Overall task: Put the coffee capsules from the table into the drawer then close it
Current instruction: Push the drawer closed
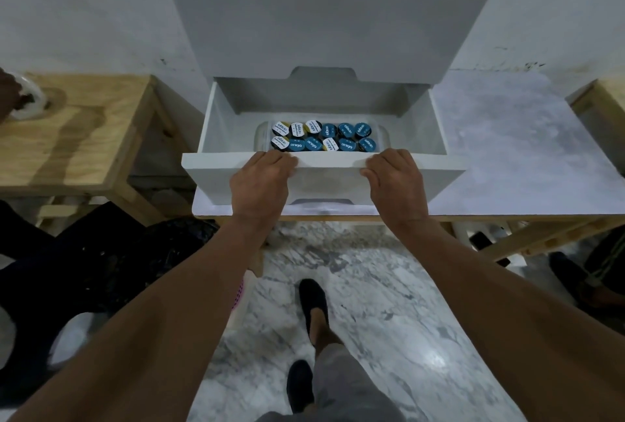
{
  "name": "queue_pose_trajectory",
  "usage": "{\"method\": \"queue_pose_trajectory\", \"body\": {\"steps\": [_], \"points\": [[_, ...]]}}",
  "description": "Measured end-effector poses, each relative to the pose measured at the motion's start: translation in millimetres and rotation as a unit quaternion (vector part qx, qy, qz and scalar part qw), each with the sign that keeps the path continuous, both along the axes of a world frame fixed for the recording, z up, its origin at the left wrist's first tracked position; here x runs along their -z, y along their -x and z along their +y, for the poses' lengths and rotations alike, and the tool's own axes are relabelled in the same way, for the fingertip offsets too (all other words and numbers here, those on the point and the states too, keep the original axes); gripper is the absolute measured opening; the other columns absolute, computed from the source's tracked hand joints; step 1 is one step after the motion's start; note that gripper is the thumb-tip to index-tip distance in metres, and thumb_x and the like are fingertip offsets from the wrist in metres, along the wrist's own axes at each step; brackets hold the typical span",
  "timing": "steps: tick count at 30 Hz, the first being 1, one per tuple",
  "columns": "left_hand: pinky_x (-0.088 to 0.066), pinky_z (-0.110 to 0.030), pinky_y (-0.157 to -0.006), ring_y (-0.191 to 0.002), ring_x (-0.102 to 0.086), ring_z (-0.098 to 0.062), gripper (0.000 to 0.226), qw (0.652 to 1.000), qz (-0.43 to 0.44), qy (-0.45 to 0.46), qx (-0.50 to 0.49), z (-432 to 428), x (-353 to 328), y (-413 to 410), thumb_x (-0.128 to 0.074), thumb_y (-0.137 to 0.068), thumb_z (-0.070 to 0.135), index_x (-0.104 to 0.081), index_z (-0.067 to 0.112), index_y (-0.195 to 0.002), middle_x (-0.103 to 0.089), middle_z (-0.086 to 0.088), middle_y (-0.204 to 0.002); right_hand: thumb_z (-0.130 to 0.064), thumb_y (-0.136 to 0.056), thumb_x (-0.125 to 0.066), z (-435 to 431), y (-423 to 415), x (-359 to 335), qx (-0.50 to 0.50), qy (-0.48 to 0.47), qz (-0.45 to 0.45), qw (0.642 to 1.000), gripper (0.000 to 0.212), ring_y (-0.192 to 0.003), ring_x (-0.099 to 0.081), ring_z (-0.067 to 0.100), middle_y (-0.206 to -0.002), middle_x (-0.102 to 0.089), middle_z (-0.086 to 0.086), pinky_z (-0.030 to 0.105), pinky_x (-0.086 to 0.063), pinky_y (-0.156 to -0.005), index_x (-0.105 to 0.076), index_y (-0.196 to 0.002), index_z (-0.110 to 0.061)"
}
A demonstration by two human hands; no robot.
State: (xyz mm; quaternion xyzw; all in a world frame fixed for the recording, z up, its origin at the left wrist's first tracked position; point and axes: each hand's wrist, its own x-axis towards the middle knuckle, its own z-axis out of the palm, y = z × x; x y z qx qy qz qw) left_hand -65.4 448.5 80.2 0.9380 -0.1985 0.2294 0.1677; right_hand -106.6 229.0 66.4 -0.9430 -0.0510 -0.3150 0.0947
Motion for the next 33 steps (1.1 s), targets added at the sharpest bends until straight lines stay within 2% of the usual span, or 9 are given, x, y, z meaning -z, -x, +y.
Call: {"method": "queue_pose_trajectory", "body": {"steps": [8,14,20,26,30,33], "points": [[-0.052,-0.032,-0.051,-0.074,-0.066,-0.028,0.014,0.999,0.011,-0.034,0.024,-1,-10,-14,-0.073,-0.073,0.003,-0.075,0.014,-0.082,-0.073,-0.005,-0.081,-0.011,-0.08,-0.075,-9,-17,2,-0.005,0.031,0.024,0.999,0.009,-0.078,-0.061,0.027,-0.084,-0.069,0.012,0.037,-0.054,-0.074,-0.07,-0.082,-0.004],[-0.052,-0.033,-0.056,-0.079,-0.066,-0.028,0.014,0.998,0.022,-0.057,0.019,-12,-25,-39,-0.073,-0.078,0.006,-0.075,0.013,-0.089,-0.073,-0.008,-0.087,-0.008,-0.079,-0.075,-19,-47,-9,0.002,0.021,0.026,0.999,0.008,-0.077,-0.061,0.028,-0.082,-0.068,0.013,0.04,-0.055,-0.071,-0.069,-0.08,-0.003],[-0.053,-0.035,-0.056,-0.08,-0.064,-0.027,0.015,0.997,0.035,-0.073,0.014,-19,-16,-66,-0.073,-0.076,0.005,-0.072,0.013,-0.089,-0.071,-0.008,-0.086,-0.003,-0.073,-0.079,-25,-81,2,0.017,0.027,0.036,0.999,0.012,-0.077,-0.061,0.026,-0.083,-0.068,0.011,0.036,-0.054,-0.071,-0.069,-0.08,-0.005],[-0.046,-0.032,-0.048,-0.069,-0.06,-0.03,0.015,0.998,0.008,-0.068,0.007,-24,-20,-110,-0.066,-0.072,-0.004,-0.071,0.009,-0.078,-0.066,-0.009,-0.076,0.001,-0.078,-0.068,-29,-120,-8,0.011,0.008,0.008,1.0,0.011,-0.07,-0.056,0.028,-0.074,-0.063,0.012,0.034,-0.047,-0.06,-0.063,-0.069,-0.004],[-0.044,-0.032,-0.048,-0.066,-0.06,-0.032,0.017,0.998,0.016,-0.053,0.007,-29,-19,-133,-0.063,-0.07,-0.008,-0.07,0.008,-0.073,-0.065,-0.01,-0.073,0.001,-0.078,-0.067,-30,-142,-7,0.025,-0.009,0.023,0.999,0.017,-0.068,-0.055,0.027,-0.069,-0.06,0.01,0.03,-0.042,-0.06,-0.061,-0.063,-0.005],[-0.047,-0.034,-0.051,-0.069,-0.061,-0.033,0.018,0.999,0.018,-0.031,0.003,-34,-18,-145,-0.058,-0.072,-0.007,-0.07,0.006,-0.075,-0.066,-0.012,-0.075,-0.003,-0.082,-0.061,-33,-156,-4,0.036,-0.014,0.039,0.999,0.017,-0.072,-0.057,0.029,-0.071,-0.062,0.009,0.031,-0.043,-0.066,-0.062,-0.065,-0.006]]}}
